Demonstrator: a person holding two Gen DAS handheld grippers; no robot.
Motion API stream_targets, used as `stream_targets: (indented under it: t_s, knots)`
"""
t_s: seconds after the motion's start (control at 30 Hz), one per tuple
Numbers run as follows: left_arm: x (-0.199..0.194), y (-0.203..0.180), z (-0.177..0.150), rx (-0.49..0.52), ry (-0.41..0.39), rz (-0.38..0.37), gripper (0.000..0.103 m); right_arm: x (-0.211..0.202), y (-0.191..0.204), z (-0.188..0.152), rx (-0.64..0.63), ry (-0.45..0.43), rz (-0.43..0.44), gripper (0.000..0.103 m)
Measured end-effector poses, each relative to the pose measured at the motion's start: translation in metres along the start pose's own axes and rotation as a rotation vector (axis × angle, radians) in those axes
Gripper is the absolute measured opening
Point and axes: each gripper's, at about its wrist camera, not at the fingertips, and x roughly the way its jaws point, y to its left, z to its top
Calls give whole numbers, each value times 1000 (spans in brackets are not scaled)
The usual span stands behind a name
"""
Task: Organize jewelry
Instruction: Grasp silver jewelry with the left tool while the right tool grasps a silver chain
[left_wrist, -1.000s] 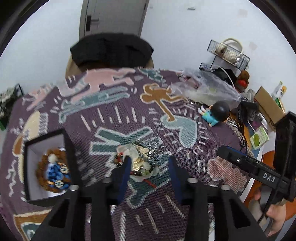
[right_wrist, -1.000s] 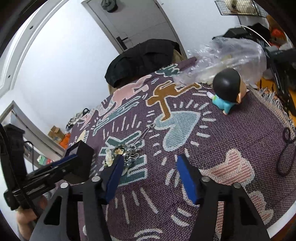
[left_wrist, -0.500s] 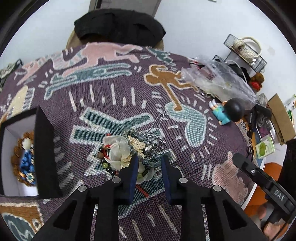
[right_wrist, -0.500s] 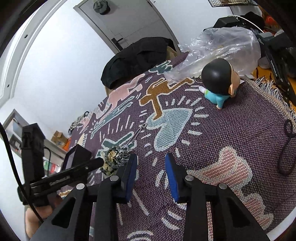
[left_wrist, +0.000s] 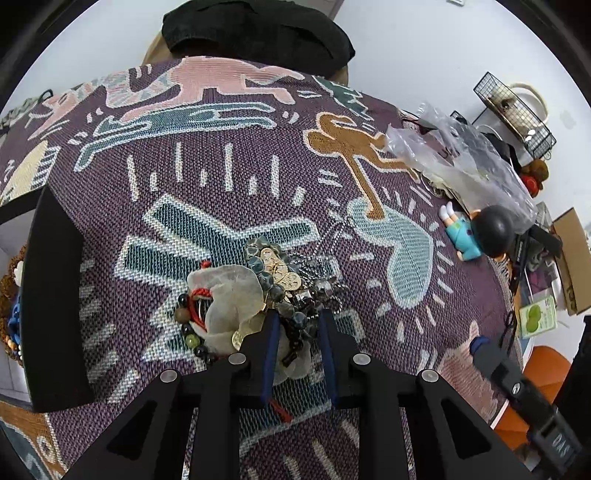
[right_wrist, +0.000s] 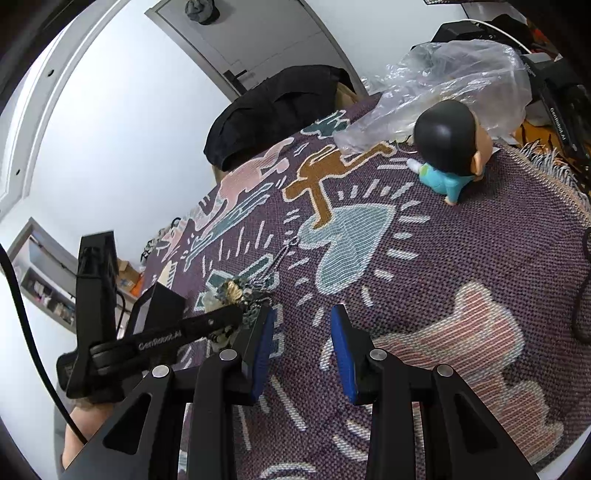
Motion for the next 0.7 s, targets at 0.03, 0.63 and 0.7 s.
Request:
stream_targets:
  t_s: [0.03, 0.63, 0.7]
  knots:
    - [1, 0, 2, -11, 1, 2, 23, 2, 1, 0, 0, 5, 2, 34]
    - [-24, -3, 16, 43, -58, 33, 10, 9, 6, 3, -9, 14, -6, 34]
    - [-35, -3, 18, 51, -73, 21, 10, 16, 14, 4, -27, 25, -5, 34]
